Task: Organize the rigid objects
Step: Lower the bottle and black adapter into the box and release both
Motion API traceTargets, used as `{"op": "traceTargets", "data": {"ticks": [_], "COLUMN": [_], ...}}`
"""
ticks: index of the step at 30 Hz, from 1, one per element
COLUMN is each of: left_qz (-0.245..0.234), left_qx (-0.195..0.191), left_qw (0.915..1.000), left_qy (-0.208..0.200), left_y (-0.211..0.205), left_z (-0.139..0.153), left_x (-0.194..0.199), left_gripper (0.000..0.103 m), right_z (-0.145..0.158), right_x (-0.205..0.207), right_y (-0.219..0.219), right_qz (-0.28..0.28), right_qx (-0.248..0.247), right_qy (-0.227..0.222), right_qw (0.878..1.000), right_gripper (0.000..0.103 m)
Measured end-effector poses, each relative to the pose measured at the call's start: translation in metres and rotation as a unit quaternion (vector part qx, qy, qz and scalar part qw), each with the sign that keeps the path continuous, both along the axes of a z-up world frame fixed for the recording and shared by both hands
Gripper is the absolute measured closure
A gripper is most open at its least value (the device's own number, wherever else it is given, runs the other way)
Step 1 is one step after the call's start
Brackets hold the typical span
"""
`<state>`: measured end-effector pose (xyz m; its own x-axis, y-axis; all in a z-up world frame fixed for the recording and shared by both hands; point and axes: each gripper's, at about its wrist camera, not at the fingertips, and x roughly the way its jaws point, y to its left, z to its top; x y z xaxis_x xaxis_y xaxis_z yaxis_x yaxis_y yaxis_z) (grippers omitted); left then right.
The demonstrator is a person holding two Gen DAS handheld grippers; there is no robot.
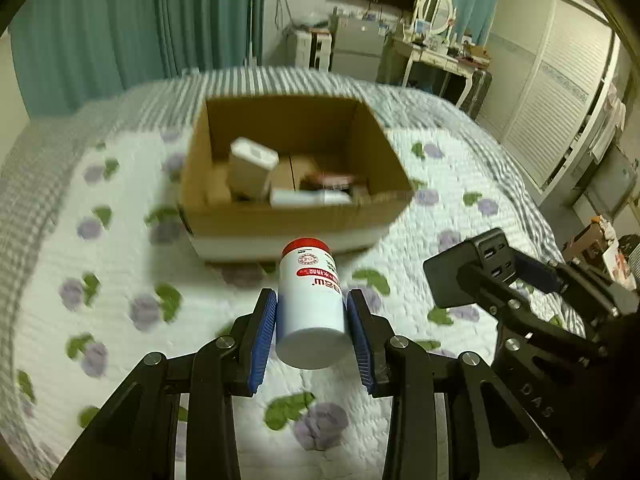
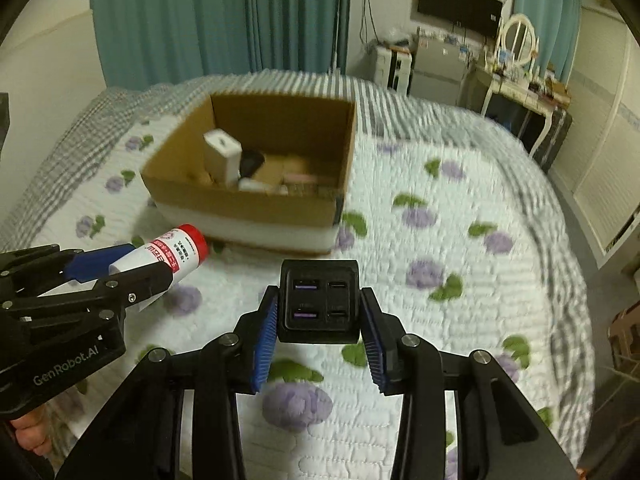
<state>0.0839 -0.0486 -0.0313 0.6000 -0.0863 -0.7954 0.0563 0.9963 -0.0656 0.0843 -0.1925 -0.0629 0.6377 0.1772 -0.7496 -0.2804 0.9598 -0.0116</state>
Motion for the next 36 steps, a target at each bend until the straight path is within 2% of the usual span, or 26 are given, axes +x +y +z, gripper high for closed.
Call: {"op": "traceTargets", "data": {"ticks": [1,2,4,5,6,8,13,16,23,27,28,36], "left_qz": [0.0,-0.001,-0.002,-0.001,-0.001,0.0,0.007,0.013,0.022,0.023,0.023,0.018], "left_qx": [0.004,0.01,0.02,0.024,0.027,0.029,0.037,0.039,0.052,0.061,0.06,0.057], "left_qw": [1.0,0.9998,0.9992,0.9988,0.9983,0.9976,0.9959,0.9954,0.9955,0.9962,0.9966,0.9976], "left_qy": [-0.007,-0.017,-0.036,-0.043,-0.052,-0.063,-0.083,-0.086,-0.077,-0.058,-0.052,-0.033], "left_y": [0.001,0.002,0.004,0.005,0.006,0.01,0.018,0.025,0.035,0.039,0.04,0.037], "left_z": [0.006,0.014,0.03,0.036,0.044,0.054,0.069,0.071,0.05,0.022,0.015,-0.021], "left_x": [-0.001,0.0,0.003,0.004,0.008,0.015,0.039,0.059,0.112,0.14,0.147,0.183], "left_gripper": [0.067,0.067,0.067,0.067,0.067,0.067,0.067,0.067,0.067,0.067,0.067,0.067], "right_z": [0.017,0.017,0.034,0.053,0.053,0.077,0.1,0.112,0.098,0.072,0.058,0.012], "right_x": [0.0,0.0,0.002,0.006,0.006,0.015,0.038,0.07,0.119,0.153,0.169,0.213], "right_y": [0.004,0.004,0.008,0.013,0.013,0.021,0.031,0.039,0.052,0.058,0.059,0.06], "right_qz": [0.004,0.004,0.011,0.017,0.017,0.025,0.032,0.037,0.046,0.05,0.047,0.039], "right_qx": [-0.003,-0.003,-0.004,-0.004,-0.004,-0.007,-0.004,0.003,0.008,0.015,0.022,0.037], "right_qy": [-0.017,-0.017,-0.033,-0.051,-0.051,-0.075,-0.094,-0.103,-0.089,-0.072,-0.064,-0.03], "right_qw": [1.0,1.0,0.999,0.999,0.999,0.997,0.995,0.994,0.995,0.996,0.997,0.998], "right_gripper": [0.065,0.065,0.065,0.065,0.065,0.065,0.065,0.065,0.065,0.065,0.065,0.065]}}
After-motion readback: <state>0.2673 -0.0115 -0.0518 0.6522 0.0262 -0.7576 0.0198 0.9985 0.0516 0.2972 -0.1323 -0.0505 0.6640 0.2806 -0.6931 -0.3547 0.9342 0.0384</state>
